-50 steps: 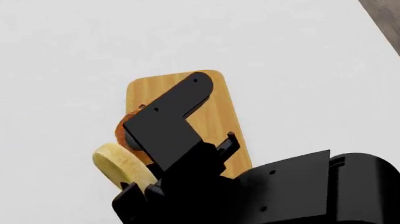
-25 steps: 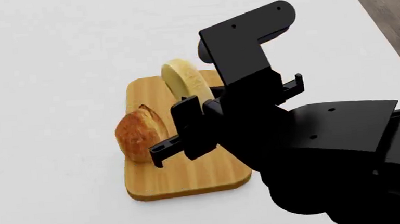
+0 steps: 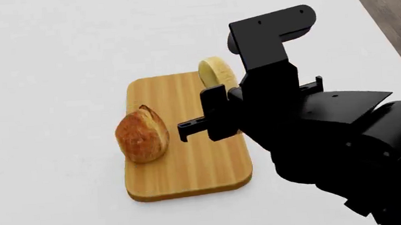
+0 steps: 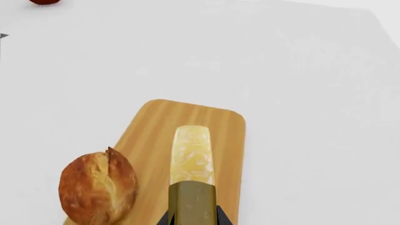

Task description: Place the bread and cheese on the cutting board.

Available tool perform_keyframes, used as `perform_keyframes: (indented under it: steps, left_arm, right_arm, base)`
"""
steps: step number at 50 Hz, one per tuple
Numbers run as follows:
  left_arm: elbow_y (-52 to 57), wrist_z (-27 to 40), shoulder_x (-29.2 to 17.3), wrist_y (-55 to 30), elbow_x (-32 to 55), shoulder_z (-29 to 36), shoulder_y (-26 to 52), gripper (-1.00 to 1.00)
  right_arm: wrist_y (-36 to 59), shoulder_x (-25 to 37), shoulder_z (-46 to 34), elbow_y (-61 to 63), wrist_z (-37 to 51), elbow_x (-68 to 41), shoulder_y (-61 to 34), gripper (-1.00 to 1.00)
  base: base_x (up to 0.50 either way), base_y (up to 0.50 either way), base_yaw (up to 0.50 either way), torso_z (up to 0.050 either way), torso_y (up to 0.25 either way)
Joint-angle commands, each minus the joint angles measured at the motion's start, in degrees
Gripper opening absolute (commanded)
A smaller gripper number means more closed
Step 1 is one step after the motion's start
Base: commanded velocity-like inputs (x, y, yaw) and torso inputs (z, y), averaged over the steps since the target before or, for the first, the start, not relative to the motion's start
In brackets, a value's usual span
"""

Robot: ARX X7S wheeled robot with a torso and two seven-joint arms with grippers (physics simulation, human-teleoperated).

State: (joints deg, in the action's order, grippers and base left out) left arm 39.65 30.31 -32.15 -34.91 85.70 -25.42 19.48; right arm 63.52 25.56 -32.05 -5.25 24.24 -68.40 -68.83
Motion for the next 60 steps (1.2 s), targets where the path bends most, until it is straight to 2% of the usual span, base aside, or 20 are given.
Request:
perform_keyframes:
  steps: [1,22,60]
  left_arm:
    - [-0.3,-0.1,0.0,0.2,-0.1,0.1,0.0,1.0]
    - [-0.4,-0.1,-0.4,0.6,0.2,0.0,-0.1,1.0]
    - [0.0,-0.1,-0.8,1.3,0.7,-0.3,-0.7,1.0]
  right_arm:
    - [-1.4,-2.1,-3.6,-7.3,-5.0,4.1,-0.3,-1.0]
    - [-0.8,-3.4,-7.0,-10.5,-8.3,4.7,1.0,-1.0]
    - [-6.7,-3.9,-9.0,-12.9,-10.8,7.4,6.7,-1.0]
  base:
    - [0.0,0.0,0.0,0.0,0.0]
    - [0.0,0.0,0.0,0.0,0.0]
    - [0.0,0.0,0.0,0.0,0.0]
